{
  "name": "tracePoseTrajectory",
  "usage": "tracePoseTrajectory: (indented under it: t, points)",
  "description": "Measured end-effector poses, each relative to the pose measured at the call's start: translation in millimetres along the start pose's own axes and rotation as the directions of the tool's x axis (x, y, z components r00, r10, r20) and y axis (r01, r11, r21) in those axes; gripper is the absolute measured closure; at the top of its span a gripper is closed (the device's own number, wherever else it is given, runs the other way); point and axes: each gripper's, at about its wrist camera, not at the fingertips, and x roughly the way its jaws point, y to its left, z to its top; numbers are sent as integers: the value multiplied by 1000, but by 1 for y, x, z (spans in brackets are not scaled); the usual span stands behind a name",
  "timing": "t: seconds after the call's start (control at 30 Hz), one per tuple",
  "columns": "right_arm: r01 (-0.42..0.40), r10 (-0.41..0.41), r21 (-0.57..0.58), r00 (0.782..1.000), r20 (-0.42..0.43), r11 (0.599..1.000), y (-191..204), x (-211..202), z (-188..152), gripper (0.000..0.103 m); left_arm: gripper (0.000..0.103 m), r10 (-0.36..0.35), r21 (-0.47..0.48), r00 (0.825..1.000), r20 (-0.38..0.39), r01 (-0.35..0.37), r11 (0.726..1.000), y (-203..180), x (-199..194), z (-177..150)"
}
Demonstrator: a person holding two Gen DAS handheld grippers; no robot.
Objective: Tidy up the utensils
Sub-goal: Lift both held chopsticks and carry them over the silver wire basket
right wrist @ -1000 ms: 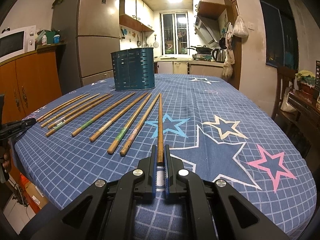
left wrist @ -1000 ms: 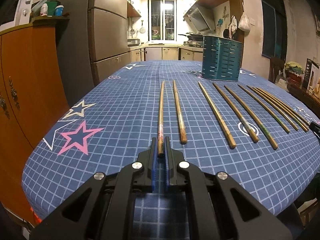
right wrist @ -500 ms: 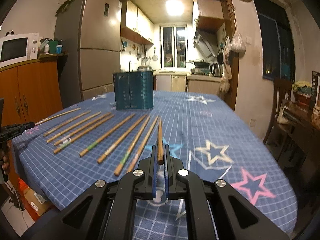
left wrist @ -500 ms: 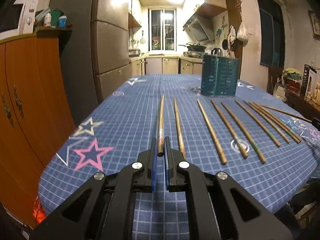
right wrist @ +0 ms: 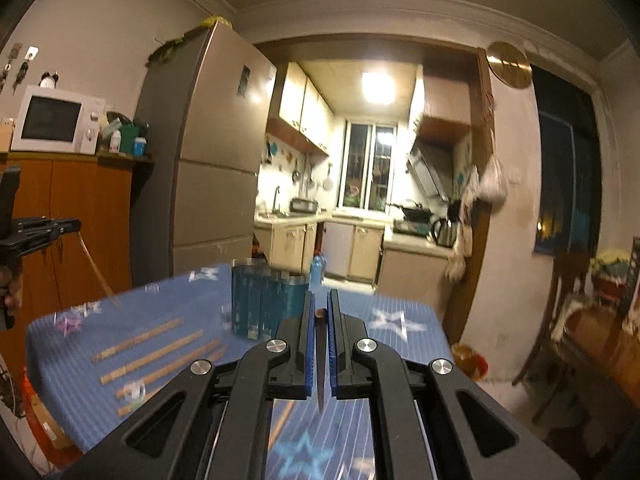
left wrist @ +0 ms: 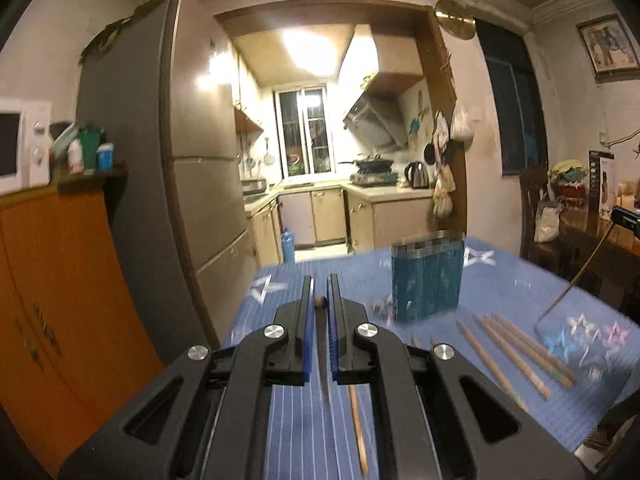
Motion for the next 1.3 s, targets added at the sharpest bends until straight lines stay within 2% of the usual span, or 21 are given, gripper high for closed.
tracePoseTrajectory:
  t: [0.13, 0.3, 0.53, 0.97, 1.13, 1.3]
  points:
    - [-31, 31, 9, 999, -8, 999, -15, 16, 42, 96, 99, -20, 5, 999, 39, 20, 1000, -1, 7, 49]
    - [-75, 77, 41, 996, -49, 996, -24, 38, 74, 96, 99, -51, 0, 998, 38, 51, 999, -6, 16, 82]
    - [-107, 115, 85, 989, -97, 991, -31, 63, 105, 96, 99, -97, -17, 995, 35, 98, 995, -15, 31, 107]
    - [-143, 148, 59, 985, -86, 988, -21, 104, 174, 96, 99, -176, -19, 984, 36, 176, 984, -57, 73, 146]
    - [-167, 171, 56, 982, -80, 984, -13, 137, 197, 96, 99, -189, -32, 980, 61, 191, 981, -70, 98, 168]
    - [-183, 189, 67, 978, -91, 981, -5, 175, 205, 96, 99, -192, -52, 979, 72, 196, 979, -77, 129, 180]
